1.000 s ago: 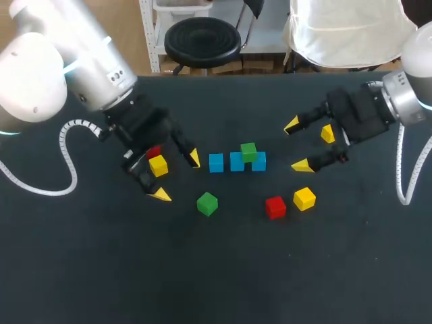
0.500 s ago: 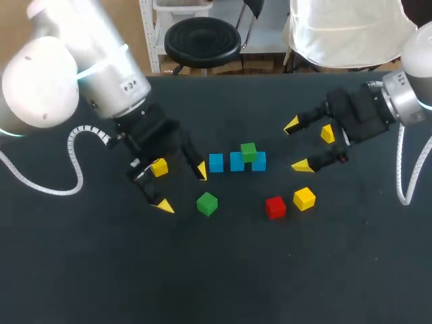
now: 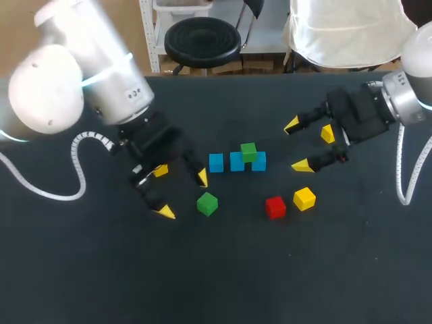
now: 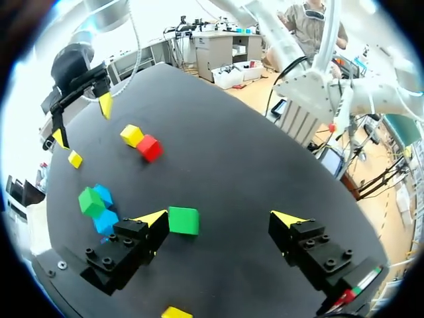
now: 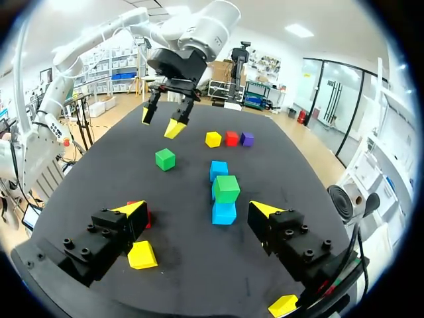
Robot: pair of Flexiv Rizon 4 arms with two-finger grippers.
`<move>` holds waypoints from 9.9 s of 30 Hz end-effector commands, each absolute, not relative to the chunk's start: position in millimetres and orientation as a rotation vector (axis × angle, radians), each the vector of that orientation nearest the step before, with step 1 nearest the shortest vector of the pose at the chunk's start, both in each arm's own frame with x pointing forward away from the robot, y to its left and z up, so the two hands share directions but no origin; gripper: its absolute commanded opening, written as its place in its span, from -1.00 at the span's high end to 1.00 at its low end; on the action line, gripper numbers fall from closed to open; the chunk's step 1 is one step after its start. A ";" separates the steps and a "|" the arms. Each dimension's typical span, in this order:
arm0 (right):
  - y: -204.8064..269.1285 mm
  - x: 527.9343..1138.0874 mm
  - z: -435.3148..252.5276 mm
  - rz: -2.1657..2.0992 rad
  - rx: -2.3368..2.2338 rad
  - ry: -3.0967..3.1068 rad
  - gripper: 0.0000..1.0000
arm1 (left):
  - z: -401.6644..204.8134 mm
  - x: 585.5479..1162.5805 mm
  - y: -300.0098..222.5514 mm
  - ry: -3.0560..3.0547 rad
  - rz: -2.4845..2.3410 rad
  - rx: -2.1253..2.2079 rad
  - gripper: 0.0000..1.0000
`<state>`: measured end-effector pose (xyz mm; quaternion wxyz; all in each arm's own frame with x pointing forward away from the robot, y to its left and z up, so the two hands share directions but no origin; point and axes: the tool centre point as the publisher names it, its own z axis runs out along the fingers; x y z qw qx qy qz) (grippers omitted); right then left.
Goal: Place the blue cubes, place green cubes on the blue cubes, place the yellow cubes on the green cubes, then place the red cubes on the yellow cubes, and place purple cube on the red cubes.
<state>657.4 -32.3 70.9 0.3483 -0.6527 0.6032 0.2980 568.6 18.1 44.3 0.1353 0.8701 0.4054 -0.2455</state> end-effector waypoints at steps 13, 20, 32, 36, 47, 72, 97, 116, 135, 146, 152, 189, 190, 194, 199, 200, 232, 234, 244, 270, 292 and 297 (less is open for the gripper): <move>-32.7 656.6 70.9 0.771 -1.690 1.562 -1.00 | 14.4 603.6 7.0 1.131 -0.635 2.562 -1.00; -32.7 656.6 70.9 0.771 -1.690 1.562 -1.00 | 3.1 607.2 2.0 1.116 -0.636 2.600 -1.00; -32.7 656.6 70.9 0.771 -1.690 1.562 -1.00 | -4.4 610.5 2.7 1.150 -0.634 2.595 0.91; -32.7 656.6 70.9 0.771 -1.690 1.562 -1.00 | -8.4 608.7 4.4 1.160 -0.645 2.595 0.55; -32.7 656.6 70.9 0.771 -1.690 1.562 -1.00 | -6.8 602.1 5.1 1.145 -0.656 2.584 0.50; -32.7 656.6 70.9 0.771 -1.690 1.562 -1.00 | -6.4 582.9 36.5 1.684 -0.571 2.160 1.00; -32.7 656.6 70.9 0.771 -1.690 1.562 -1.00 | -1.6 576.5 42.4 1.796 -0.496 1.983 -1.00; -32.7 656.6 70.9 0.771 -1.690 1.562 -1.00 | 3.9 595.4 29.7 1.735 -0.610 2.061 -1.00; -32.7 656.6 70.9 0.771 -1.690 1.562 -1.00 | -5.3 596.8 38.7 1.806 -0.566 2.053 -0.58; -32.7 656.6 70.9 0.771 -1.690 1.562 -1.00 | -7.7 595.7 38.1 1.806 -0.575 2.053 -0.55; -32.7 656.6 70.9 0.771 -1.690 1.562 -1.00 | -6.8 595.5 37.8 1.808 -0.574 2.054 -0.63; -32.7 656.6 70.9 0.771 -1.690 1.562 -1.00 | 43.2 621.8 16.7 1.754 -0.534 2.142 1.00; -32.7 656.6 70.9 0.771 -1.690 1.562 -1.00 | 45.3 623.1 15.1 1.751 -0.526 2.145 1.00; -32.7 656.6 70.9 0.771 -1.690 1.562 -1.00 | 50.1 628.8 7.2 1.751 -0.509 2.143 1.00; -32.7 656.6 70.9 0.771 -1.690 1.562 -1.00 | 54.0 631.5 1.2 1.705 -0.523 2.140 1.00; -32.7 656.6 70.9 0.771 -1.690 1.562 -1.00 | 54.0 631.5 1.2 1.705 -0.523 2.140 1.00; -32.7 656.6 70.9 0.771 -1.690 1.562 -1.00 | 54.8 636.2 -3.7 1.780 -0.520 2.107 1.00; -32.7 656.6 70.9 0.771 -1.690 1.562 -1.00 | 55.4 639.2 -8.8 1.820 -0.511 2.065 1.00; -32.7 656.6 70.9 0.771 -1.690 1.562 -1.00 | 53.1 642.2 -36.1 1.960 -0.537 1.968 1.00; -32.7 656.6 70.9 0.771 -1.690 1.562 -1.00 | 39.8 668.0 -52.3 2.057 -0.523 1.858 1.00; -32.7 656.6 70.9 0.771 -1.690 1.562 -1.00 | 30.0 683.2 -48.3 2.067 -0.539 1.837 1.00; -32.7 656.6 70.9 0.771 -1.690 1.562 -1.00 | 29.2 688.1 -47.4 2.069 -0.537 1.829 1.00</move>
